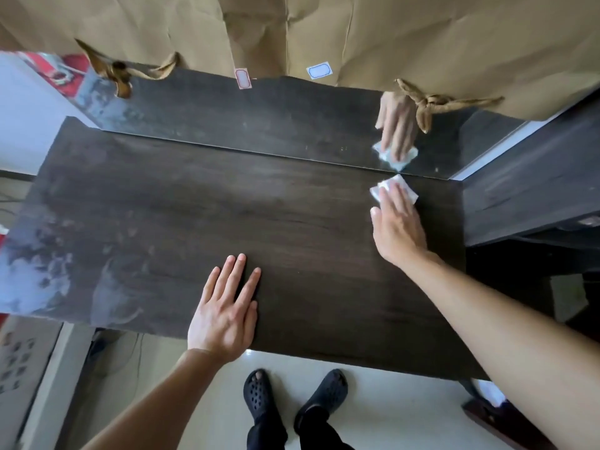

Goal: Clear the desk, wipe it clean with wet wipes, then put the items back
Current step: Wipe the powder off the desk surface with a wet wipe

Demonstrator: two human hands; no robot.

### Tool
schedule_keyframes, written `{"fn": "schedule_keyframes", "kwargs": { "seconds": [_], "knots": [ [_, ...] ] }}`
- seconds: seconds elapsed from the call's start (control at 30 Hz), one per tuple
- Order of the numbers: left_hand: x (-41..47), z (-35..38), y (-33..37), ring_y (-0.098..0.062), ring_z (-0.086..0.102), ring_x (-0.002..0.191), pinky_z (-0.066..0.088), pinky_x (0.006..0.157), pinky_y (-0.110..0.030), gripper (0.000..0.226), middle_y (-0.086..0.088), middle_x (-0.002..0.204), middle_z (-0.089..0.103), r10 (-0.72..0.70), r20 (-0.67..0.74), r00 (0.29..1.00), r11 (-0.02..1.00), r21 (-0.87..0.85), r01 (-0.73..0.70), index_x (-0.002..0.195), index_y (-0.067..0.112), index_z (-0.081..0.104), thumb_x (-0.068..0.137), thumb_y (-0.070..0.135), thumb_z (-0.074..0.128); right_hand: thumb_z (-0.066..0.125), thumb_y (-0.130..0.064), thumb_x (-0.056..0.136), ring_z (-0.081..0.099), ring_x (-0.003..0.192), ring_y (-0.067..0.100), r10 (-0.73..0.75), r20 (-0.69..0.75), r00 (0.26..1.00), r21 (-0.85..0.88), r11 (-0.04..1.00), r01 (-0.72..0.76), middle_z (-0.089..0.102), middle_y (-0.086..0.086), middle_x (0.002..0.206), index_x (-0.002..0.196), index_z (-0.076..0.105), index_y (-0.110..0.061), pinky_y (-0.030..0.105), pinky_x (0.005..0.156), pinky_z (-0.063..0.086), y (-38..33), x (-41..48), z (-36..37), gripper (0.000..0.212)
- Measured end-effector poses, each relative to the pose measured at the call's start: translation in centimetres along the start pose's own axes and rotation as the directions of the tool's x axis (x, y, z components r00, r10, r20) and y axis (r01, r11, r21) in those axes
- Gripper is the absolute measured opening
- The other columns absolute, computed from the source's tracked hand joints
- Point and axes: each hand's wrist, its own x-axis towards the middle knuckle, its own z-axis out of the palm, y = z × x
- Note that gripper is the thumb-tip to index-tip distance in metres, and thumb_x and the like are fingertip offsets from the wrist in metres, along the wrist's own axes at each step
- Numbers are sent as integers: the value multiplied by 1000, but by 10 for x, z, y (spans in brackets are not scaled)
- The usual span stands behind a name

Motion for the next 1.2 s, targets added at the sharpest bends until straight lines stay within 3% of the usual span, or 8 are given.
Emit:
{"fn": "schedule_keyframes", "kwargs": {
  "seconds": [0.1, 0.2, 0.33, 0.57, 0.7, 0.93, 1.1, 1.2],
  "knots": [
    [0, 0, 1, -37, 26, 142, 23, 114, -51, 53, -22, 150, 31, -3, 9, 1000, 1000, 8, 3, 139, 6, 46, 92, 28, 36, 30, -37, 100, 0, 145, 33, 313, 11, 950, -6, 950, -313, 6, 23, 156, 146, 17, 2, 42, 119, 3, -36, 24, 9, 62],
    [0, 0, 0, -35, 24, 142, 22, 115, -50, 53, -21, 151, 30, -15, 26, 1000, 1000, 21, 14, 140, 7, 45, 93, 29, 36, 34, -35, 98, 10, 144, 35, -16, 14, 1000, 40, 999, 16, 19, 24, 153, 143, 28, 3, 46, 118, 10, -93, 15, 32, 60],
    [0, -1, 0, -32, 20, 144, 18, 117, -47, 53, -19, 153, 28, -43, 31, 999, 999, 16, 43, 141, 8, 44, 94, 30, 37, 24, -35, 96, 14, 145, 23, -509, 130, 851, 57, 861, 506, 25, 11, 154, 144, 34, -6, 38, 119, 13, -89, -2, 29, 57],
    [-1, -1, -1, -33, 21, 144, 17, 118, -47, 53, -21, 151, 30, -62, 17, 998, 998, -10, 62, 139, 5, 46, 92, 29, 39, 37, -24, 96, 19, 143, 28, -302, 7, 953, 62, 952, 301, 27, 15, 153, 142, 35, -4, 44, 116, 19, -60, 33, 31, 51],
    [-2, -1, -1, -34, 24, 143, 19, 117, -48, 52, -21, 151, 31, -74, 15, 997, 997, -33, 75, 138, 4, 47, 92, 27, 39, 35, -19, 93, 22, 143, 24, -556, 73, 828, 151, 827, 542, 35, 11, 150, 139, 43, -5, 42, 116, 22, -84, -49, 36, 48],
    [-3, -3, 0, -35, 26, 141, 22, 115, -49, 52, -22, 149, 34, -113, 9, 994, 992, -62, 113, 135, 0, 48, 91, 24, 36, 35, 3, 88, 23, 143, 15, -753, 203, 626, 291, 657, 695, 36, 2, 150, 136, 49, -13, 39, 111, 32, -44, -152, 12, 52],
    [-3, 0, -2, -37, 27, 141, 21, 115, -49, 52, -24, 147, 35, -107, -1, 994, 992, -67, 107, 134, -4, 49, 91, 22, 35, 44, 7, 91, 25, 142, 22, -467, 87, 880, 231, 869, 439, 37, 10, 149, 138, 46, -9, 44, 112, 29, -90, -20, 30, 50],
    [-4, 3, -4, -37, 28, 140, 22, 115, -50, 51, -25, 147, 36, -99, -25, 995, 991, -90, 97, 133, -5, 49, 91, 20, 35, 43, 6, 90, 26, 141, 27, -360, 41, 932, 221, 913, 343, 38, 14, 148, 136, 47, -5, 42, 115, 24, -133, 23, 42, 48]
  ]
}}
